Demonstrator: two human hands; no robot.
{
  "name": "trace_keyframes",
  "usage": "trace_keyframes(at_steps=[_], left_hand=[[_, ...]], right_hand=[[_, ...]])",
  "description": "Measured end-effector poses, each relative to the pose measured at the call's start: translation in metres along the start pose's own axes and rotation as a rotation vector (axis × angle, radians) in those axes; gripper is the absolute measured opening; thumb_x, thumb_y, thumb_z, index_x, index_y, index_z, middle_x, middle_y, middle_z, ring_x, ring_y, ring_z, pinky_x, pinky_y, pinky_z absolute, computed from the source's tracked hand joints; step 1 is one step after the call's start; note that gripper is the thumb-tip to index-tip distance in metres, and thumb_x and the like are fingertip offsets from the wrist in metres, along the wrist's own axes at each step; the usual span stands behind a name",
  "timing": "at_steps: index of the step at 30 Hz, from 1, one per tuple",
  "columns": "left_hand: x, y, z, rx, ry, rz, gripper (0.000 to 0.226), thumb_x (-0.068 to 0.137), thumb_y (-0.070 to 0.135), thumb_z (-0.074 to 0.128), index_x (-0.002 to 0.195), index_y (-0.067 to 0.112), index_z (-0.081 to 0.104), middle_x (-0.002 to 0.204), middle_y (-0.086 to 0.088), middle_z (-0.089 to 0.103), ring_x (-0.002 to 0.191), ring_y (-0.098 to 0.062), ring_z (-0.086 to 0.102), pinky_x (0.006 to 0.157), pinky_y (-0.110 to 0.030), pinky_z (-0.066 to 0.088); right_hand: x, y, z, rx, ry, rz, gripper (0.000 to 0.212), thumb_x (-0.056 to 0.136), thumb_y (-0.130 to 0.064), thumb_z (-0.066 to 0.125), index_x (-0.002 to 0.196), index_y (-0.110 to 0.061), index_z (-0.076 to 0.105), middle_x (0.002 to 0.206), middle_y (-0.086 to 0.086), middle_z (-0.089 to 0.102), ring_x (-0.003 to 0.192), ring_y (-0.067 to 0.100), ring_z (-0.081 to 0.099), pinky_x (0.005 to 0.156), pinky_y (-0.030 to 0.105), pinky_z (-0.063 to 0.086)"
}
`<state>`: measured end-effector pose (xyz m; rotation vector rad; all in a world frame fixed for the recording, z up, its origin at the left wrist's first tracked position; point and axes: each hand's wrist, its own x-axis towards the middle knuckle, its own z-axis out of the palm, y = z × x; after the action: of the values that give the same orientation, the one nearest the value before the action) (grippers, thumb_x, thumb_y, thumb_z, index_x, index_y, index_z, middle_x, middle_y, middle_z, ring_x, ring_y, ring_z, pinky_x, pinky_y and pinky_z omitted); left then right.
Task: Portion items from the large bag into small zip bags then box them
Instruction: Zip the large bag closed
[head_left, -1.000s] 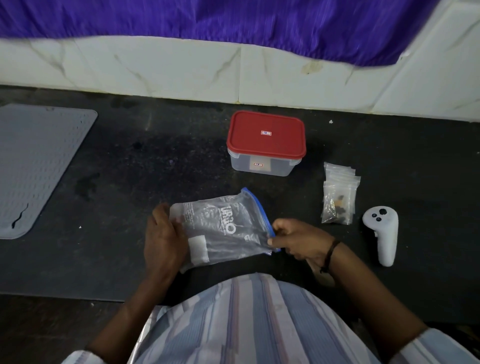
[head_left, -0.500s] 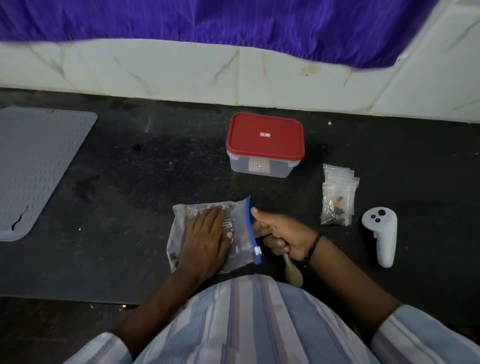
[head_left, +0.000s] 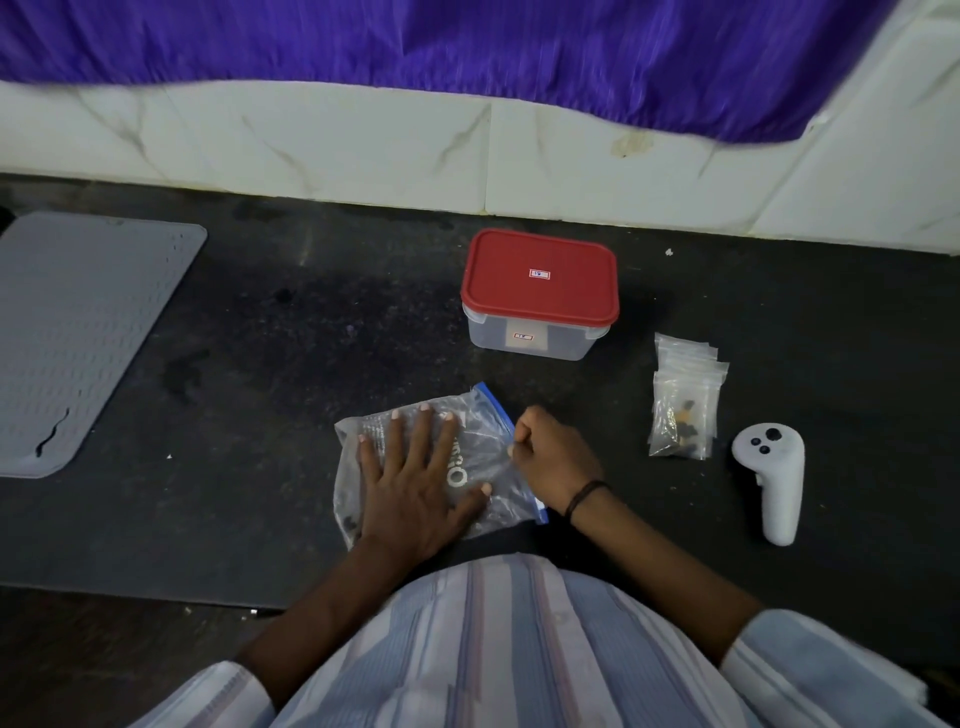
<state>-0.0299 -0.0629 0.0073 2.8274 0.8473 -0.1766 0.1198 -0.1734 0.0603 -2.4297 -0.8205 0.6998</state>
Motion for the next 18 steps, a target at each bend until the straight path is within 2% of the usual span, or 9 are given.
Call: trace_keyframes(at_steps=[1,3,5,7,9,11,14,16,18], left_hand=[[0.001,0.0,-0.002,-0.031,0.01,-0.009,0.089,0.085,0.08,0.014,0.158,0.03,0.011,0.166,-0.003,0.002,0.152,-0.035,0.001,0.118,-0.059,-0.002],[0.0,-0.005,-0.011,-0.132,0.096,-0.042,0.083,0.089,0.071,0.023,0.155,0.021,0.028,0.162,-0.012,0.021,0.149,-0.038,0.017,0.119,-0.056,0.013],[0.001,-0.019,-0.017,-0.206,0.271,-0.068,0.07,0.092,0.056,0.035,0.141,0.009,0.048,0.149,-0.02,0.043,0.136,-0.041,0.039,0.112,-0.052,0.03],[0.004,-0.037,-0.02,-0.235,0.42,-0.098,0.057,0.09,0.038,0.042,0.131,0.001,0.055,0.137,-0.024,0.052,0.124,-0.042,0.048,0.104,-0.05,0.036],[0.008,-0.053,-0.022,-0.233,0.528,-0.158,0.05,0.087,0.024,0.043,0.126,-0.005,0.056,0.125,-0.028,0.057,0.116,-0.044,0.053,0.097,-0.049,0.036],[0.011,-0.064,-0.027,-0.241,0.584,-0.228,0.043,0.085,0.014,0.046,0.121,-0.006,0.058,0.113,-0.029,0.06,0.104,-0.045,0.056,0.09,-0.047,0.035],[0.011,-0.08,-0.031,-0.255,0.578,-0.304,0.038,0.08,0.007,0.046,0.114,-0.004,0.062,0.098,-0.027,0.061,0.089,-0.044,0.056,0.08,-0.044,0.033],[0.007,-0.091,-0.034,-0.176,0.494,-0.371,0.039,0.081,0.017,0.048,0.112,0.001,0.063,0.099,-0.026,0.062,0.088,-0.046,0.056,0.077,-0.044,0.035],[0.002,-0.091,-0.037,-0.112,0.369,-0.433,0.039,0.082,0.029,0.056,0.107,0.001,0.067,0.1,-0.027,0.062,0.089,-0.05,0.056,0.073,-0.049,0.043]], right_hand=[[-0.001,0.0,0.002,-0.06,0.03,-0.021,0.009,0.093,-0.021,0.054,0.088,-0.023,0.047,0.092,-0.002,0.06,0.083,0.02,0.059,0.07,0.036,0.049],[-0.003,-0.002,0.001,-0.159,0.11,-0.09,0.006,0.096,-0.025,0.051,0.097,-0.022,0.045,0.102,0.0,0.056,0.087,0.024,0.059,0.069,0.036,0.048],[-0.007,-0.005,-0.011,-0.232,0.168,-0.146,0.016,0.096,-0.03,0.052,0.108,-0.021,0.047,0.11,0.003,0.053,0.091,0.028,0.06,0.069,0.038,0.049],[-0.012,-0.008,-0.023,-0.318,0.162,-0.18,0.023,0.095,-0.034,0.053,0.113,-0.021,0.048,0.113,0.004,0.053,0.092,0.03,0.061,0.069,0.037,0.049],[-0.021,-0.014,-0.028,-0.385,0.061,-0.249,0.018,0.095,-0.035,0.052,0.106,-0.022,0.049,0.109,0.004,0.057,0.093,0.029,0.062,0.07,0.036,0.048],[-0.031,-0.02,-0.021,-0.413,-0.124,-0.375,0.013,0.094,-0.034,0.05,0.102,-0.024,0.051,0.106,0.004,0.06,0.096,0.029,0.062,0.074,0.037,0.049],[-0.04,-0.023,-0.002,-0.453,-0.384,-0.497,0.023,0.091,-0.038,0.055,0.111,-0.028,0.055,0.111,0.003,0.061,0.104,0.027,0.059,0.08,0.038,0.048],[-0.04,-0.023,0.005,-0.43,-0.487,-0.485,0.033,0.09,-0.04,0.056,0.121,-0.032,0.052,0.114,0.005,0.062,0.105,0.028,0.059,0.082,0.039,0.05],[-0.039,-0.024,0.008,-0.428,-0.499,-0.491,0.037,0.091,-0.038,0.055,0.126,-0.032,0.047,0.114,0.008,0.062,0.103,0.03,0.059,0.082,0.04,0.051]])
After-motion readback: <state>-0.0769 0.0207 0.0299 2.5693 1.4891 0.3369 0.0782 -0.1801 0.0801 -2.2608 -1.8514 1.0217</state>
